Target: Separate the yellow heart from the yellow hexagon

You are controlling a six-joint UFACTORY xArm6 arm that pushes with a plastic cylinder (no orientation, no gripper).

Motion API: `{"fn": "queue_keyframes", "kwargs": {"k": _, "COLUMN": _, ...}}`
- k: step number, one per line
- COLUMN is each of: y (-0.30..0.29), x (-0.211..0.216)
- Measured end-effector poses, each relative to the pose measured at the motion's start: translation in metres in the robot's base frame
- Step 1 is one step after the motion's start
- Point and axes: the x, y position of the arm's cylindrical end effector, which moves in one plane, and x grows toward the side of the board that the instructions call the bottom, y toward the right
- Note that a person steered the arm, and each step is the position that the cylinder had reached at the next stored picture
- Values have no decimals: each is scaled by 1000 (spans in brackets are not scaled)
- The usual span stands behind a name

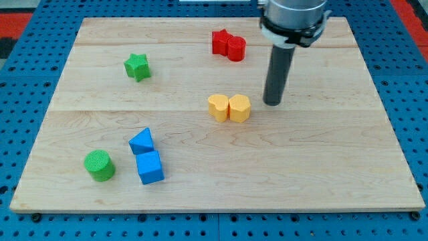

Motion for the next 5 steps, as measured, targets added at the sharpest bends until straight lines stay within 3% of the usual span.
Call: {"fn": "queue_keyframes", "kwargs": {"k": 5, "y": -179, "x": 21}}
